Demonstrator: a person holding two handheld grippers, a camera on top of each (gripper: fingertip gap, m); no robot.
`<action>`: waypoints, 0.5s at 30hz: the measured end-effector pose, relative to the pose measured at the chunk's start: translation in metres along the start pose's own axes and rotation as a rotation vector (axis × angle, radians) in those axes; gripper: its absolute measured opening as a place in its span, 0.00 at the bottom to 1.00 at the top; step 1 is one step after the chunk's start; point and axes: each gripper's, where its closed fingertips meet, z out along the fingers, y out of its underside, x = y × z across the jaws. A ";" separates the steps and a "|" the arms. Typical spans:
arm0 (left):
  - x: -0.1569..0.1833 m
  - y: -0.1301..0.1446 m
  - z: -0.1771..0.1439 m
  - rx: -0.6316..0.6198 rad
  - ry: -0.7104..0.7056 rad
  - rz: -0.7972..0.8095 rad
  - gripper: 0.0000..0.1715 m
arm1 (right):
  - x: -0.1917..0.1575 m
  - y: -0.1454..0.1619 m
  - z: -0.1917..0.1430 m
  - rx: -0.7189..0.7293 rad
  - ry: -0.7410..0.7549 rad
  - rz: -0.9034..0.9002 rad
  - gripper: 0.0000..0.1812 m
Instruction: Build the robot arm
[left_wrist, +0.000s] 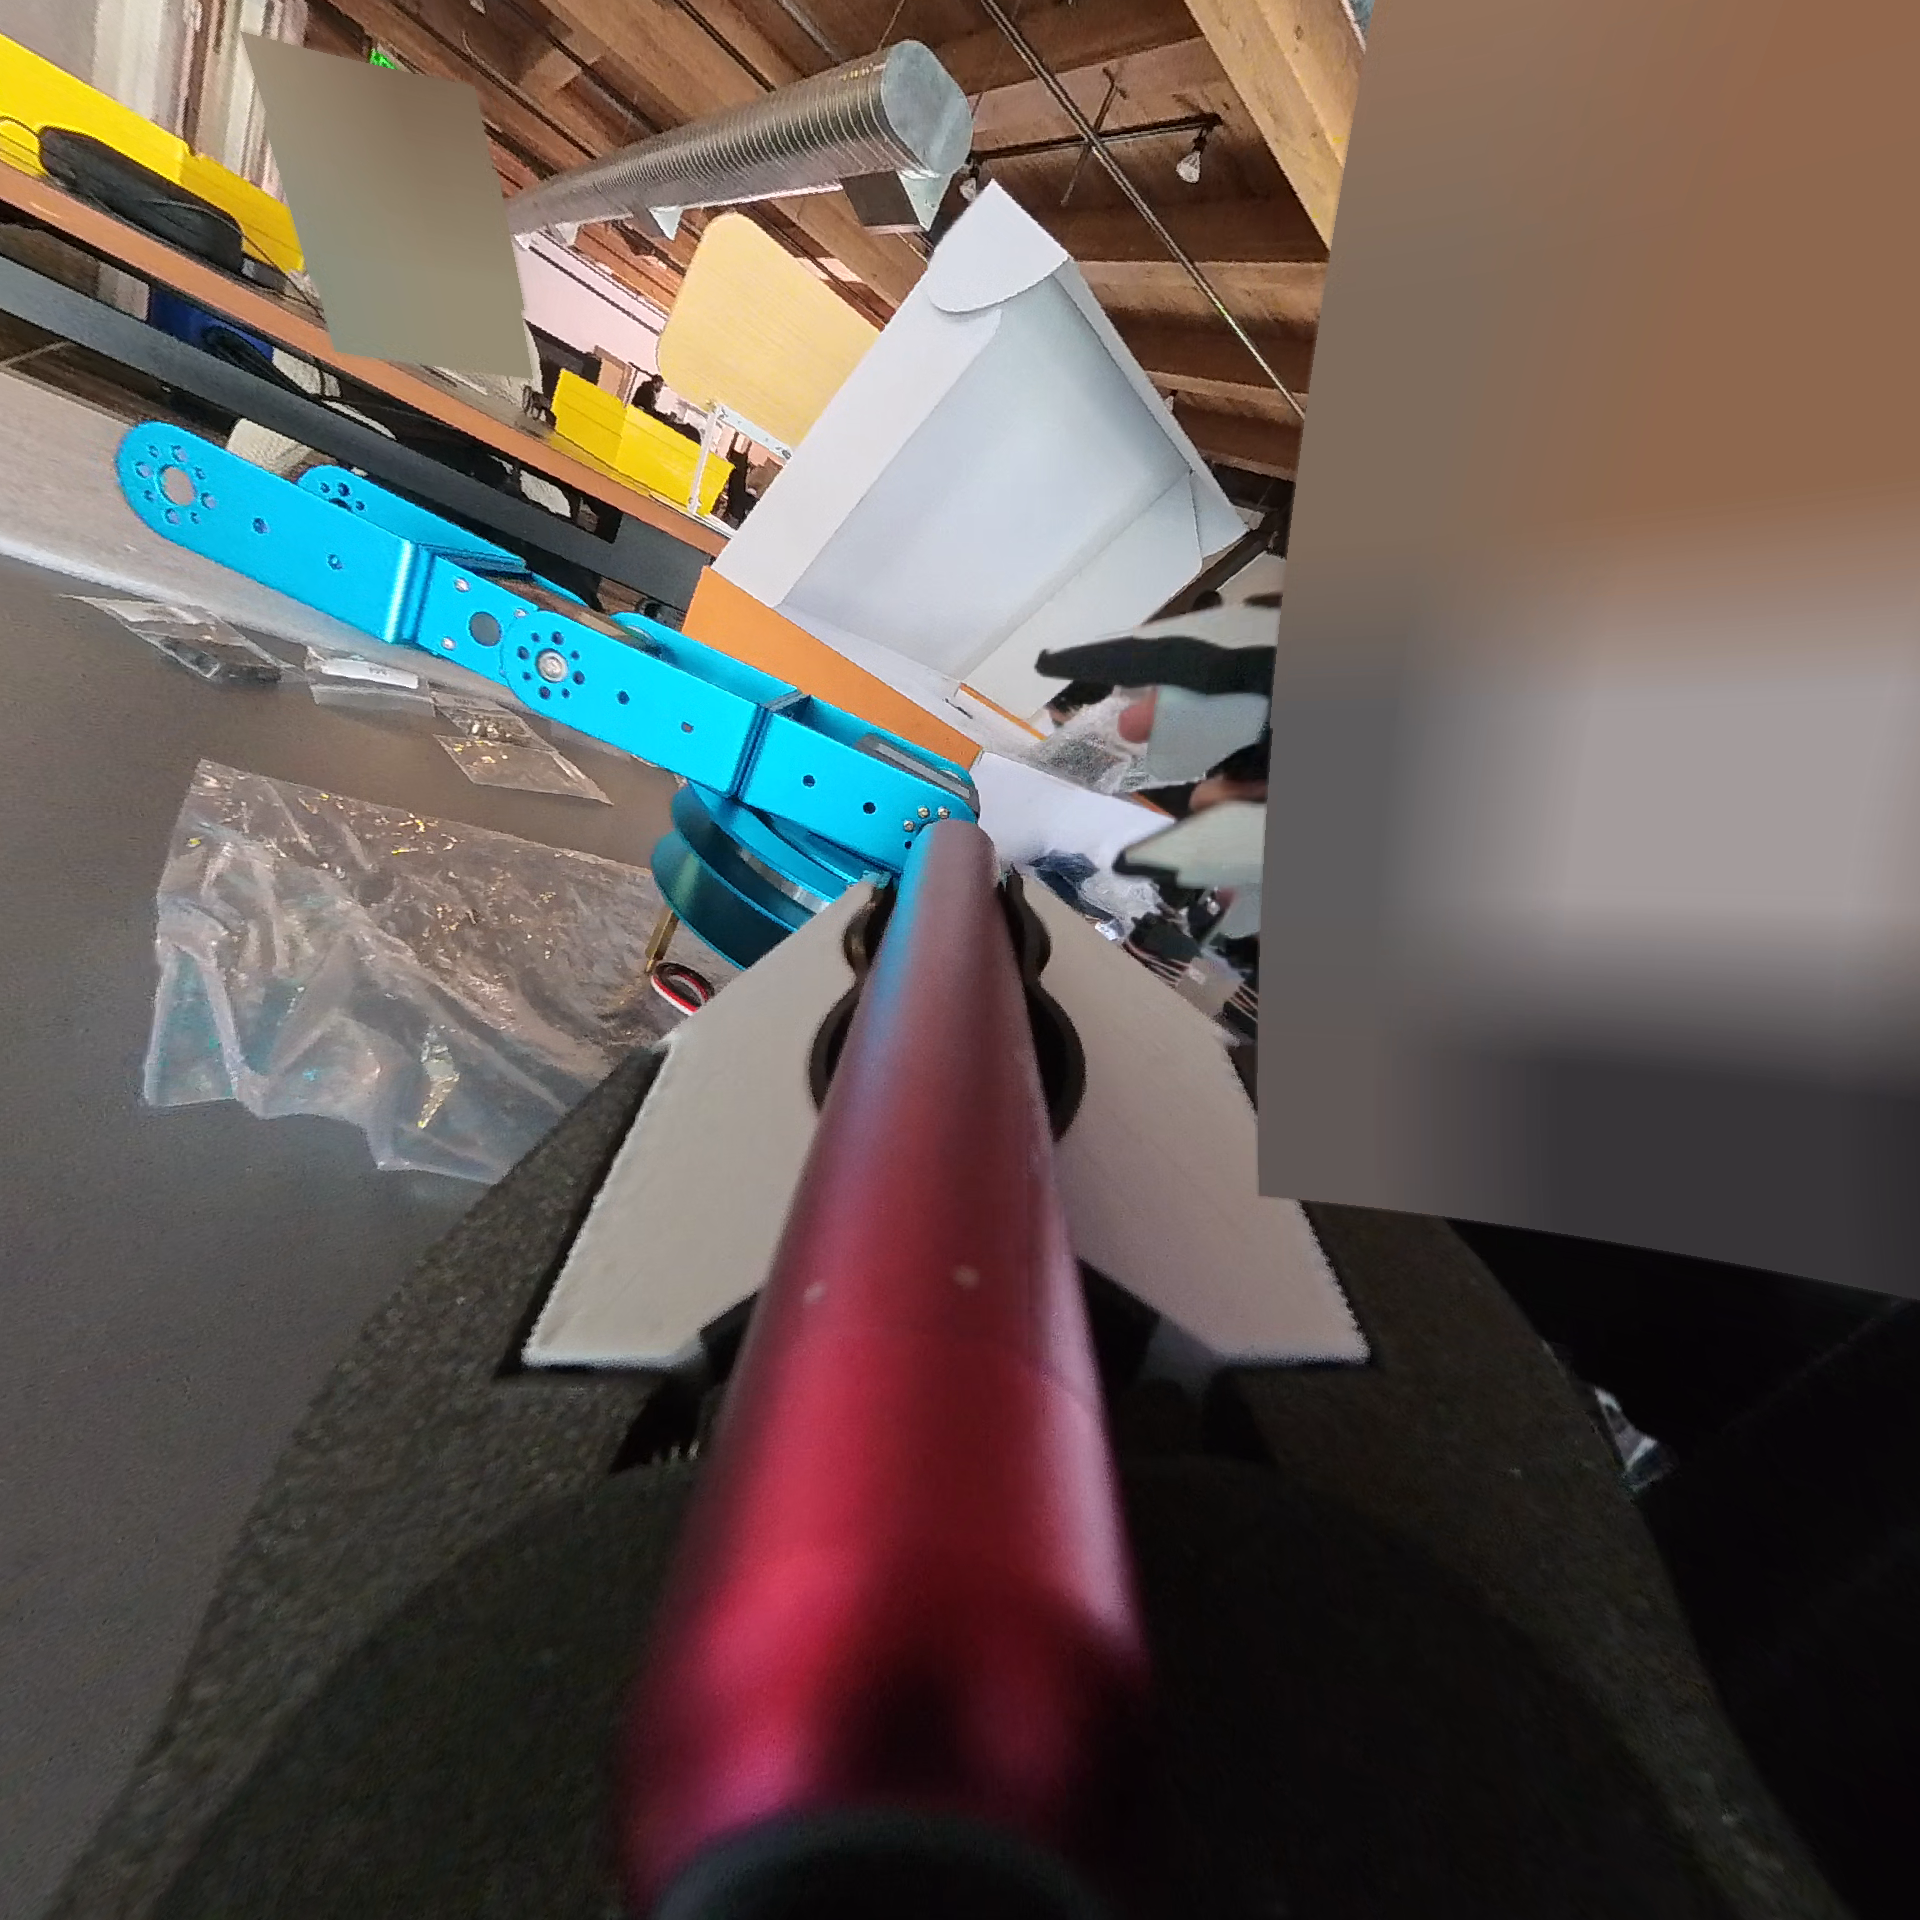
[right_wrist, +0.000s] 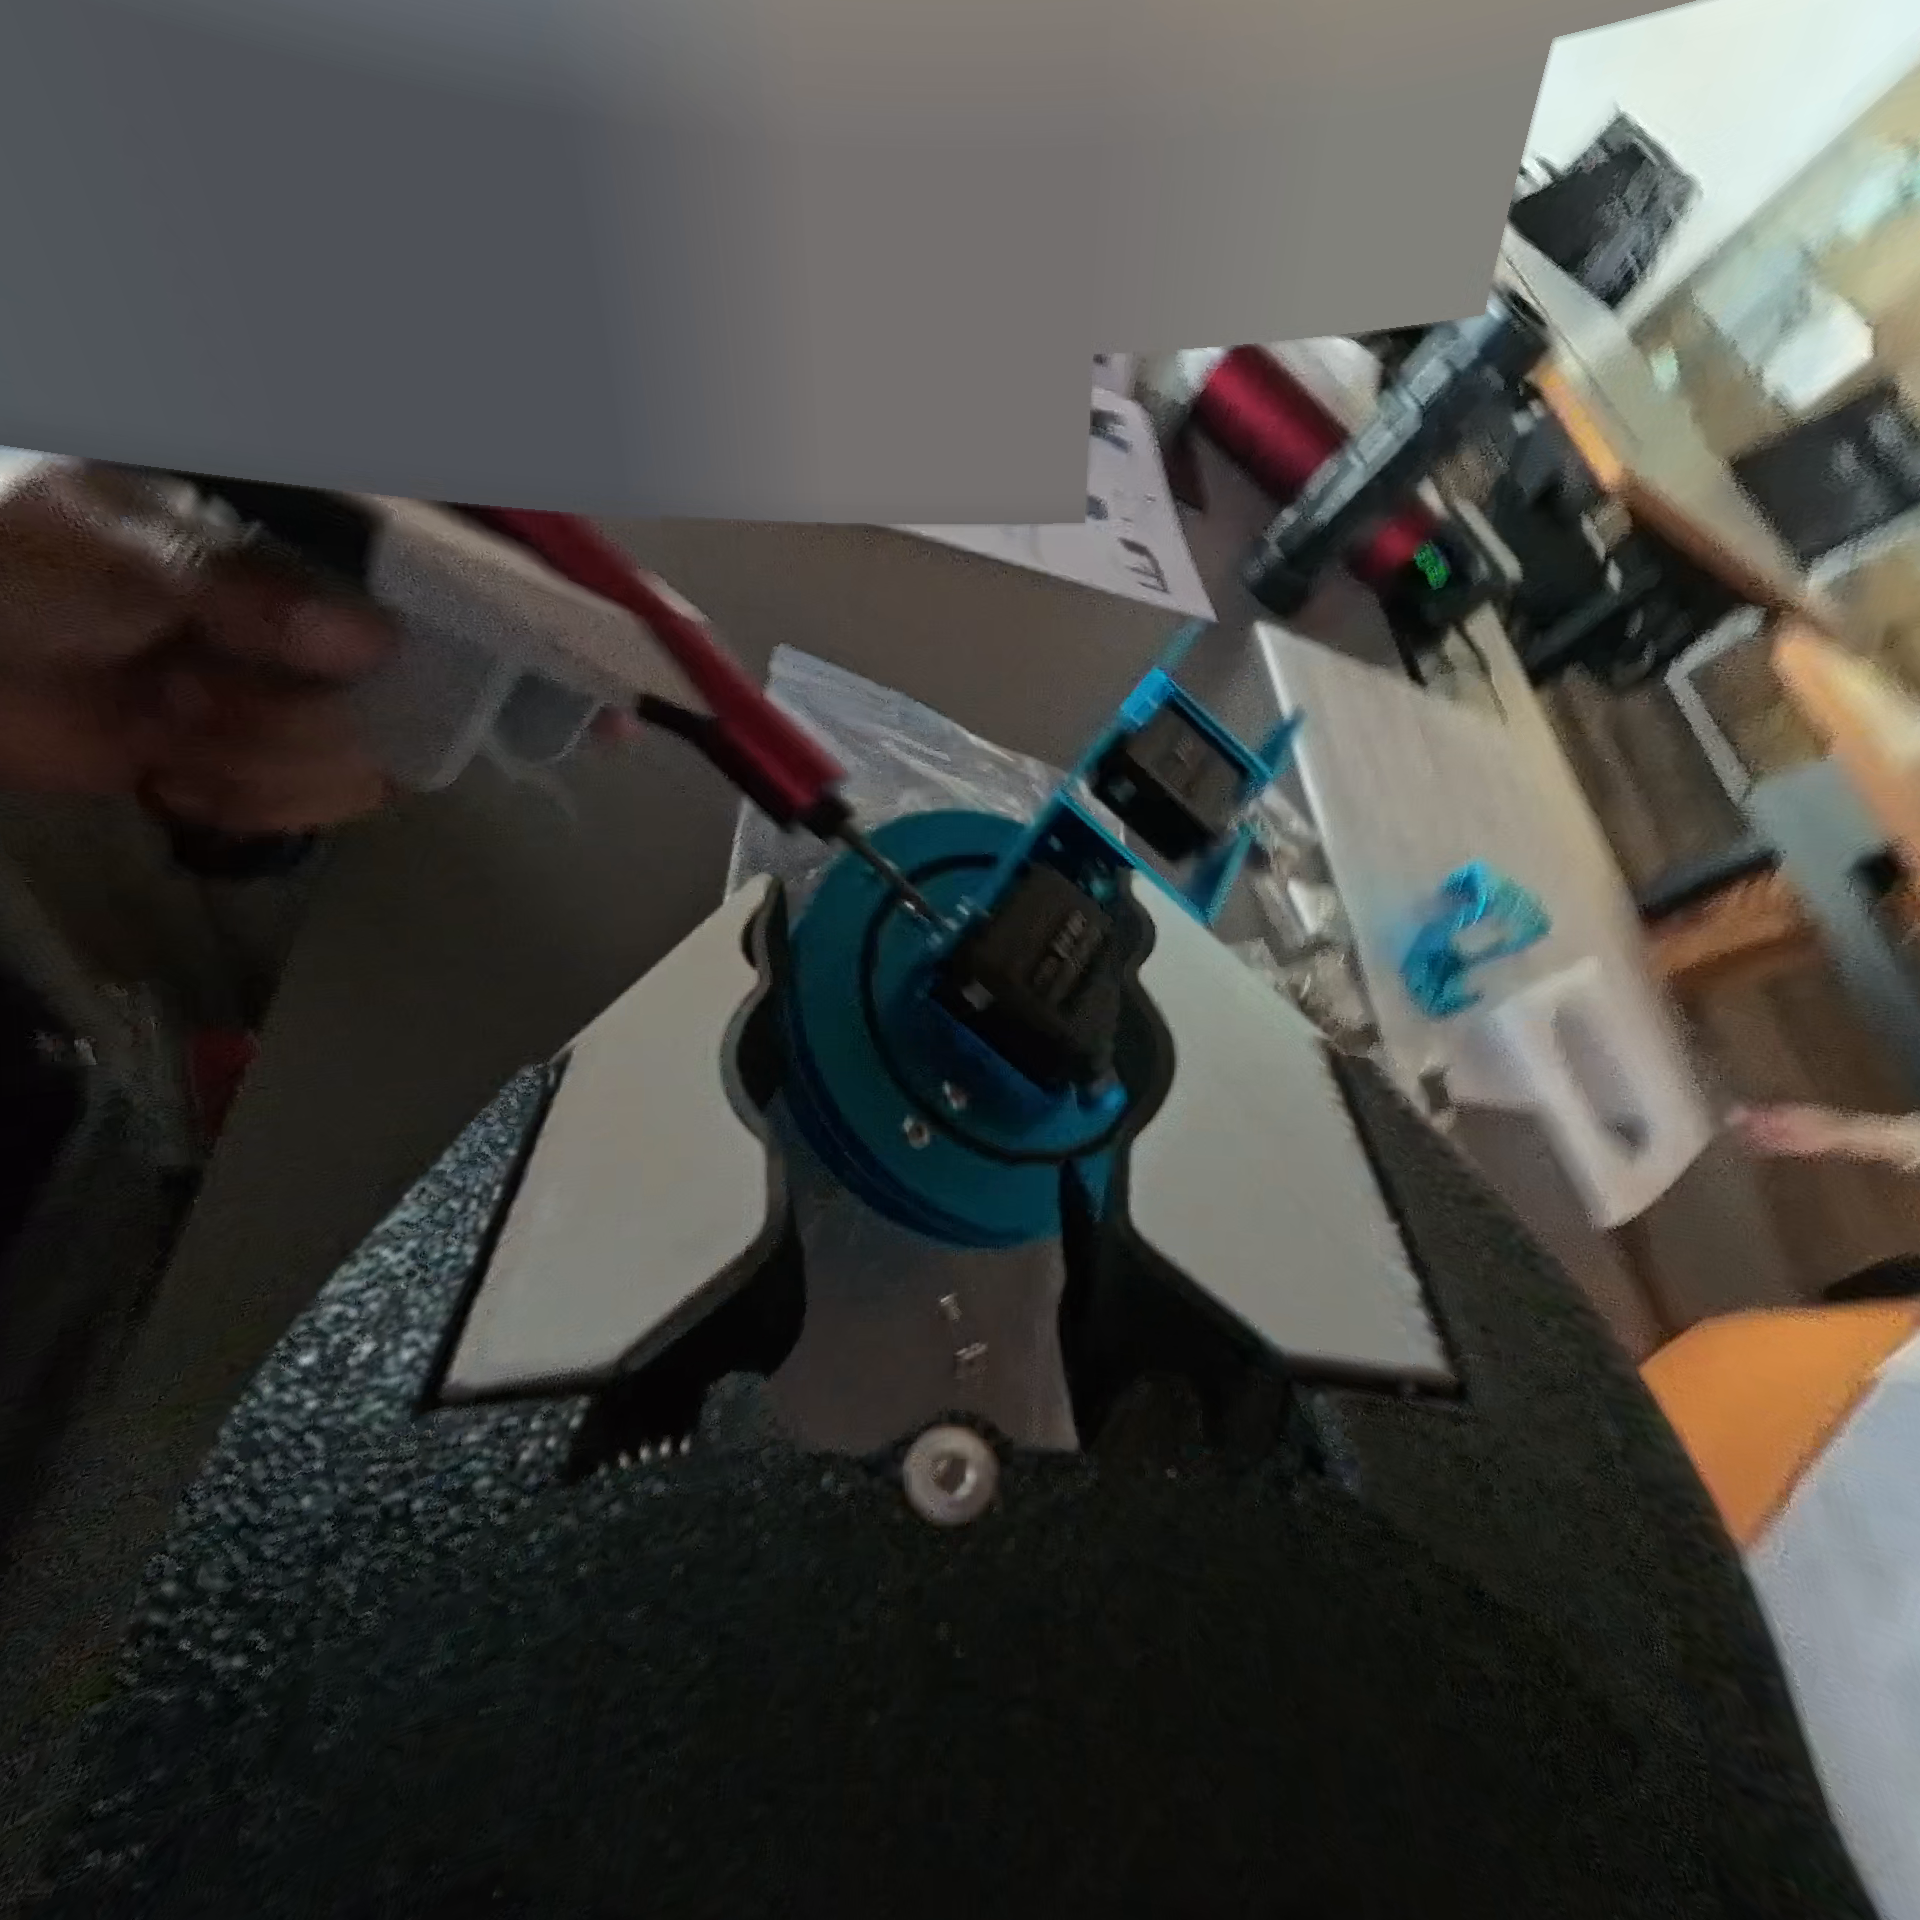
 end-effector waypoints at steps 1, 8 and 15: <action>0.000 0.000 0.000 0.000 0.000 -0.003 0.13 | -0.011 -0.005 0.007 -0.025 -0.014 -0.118 0.35; 0.000 0.000 0.000 -0.005 0.002 0.002 0.12 | -0.041 0.003 0.059 -0.043 0.061 -0.646 0.24; 0.000 0.000 0.000 -0.006 0.004 0.004 0.13 | -0.040 -0.014 0.054 0.058 0.246 -0.751 0.11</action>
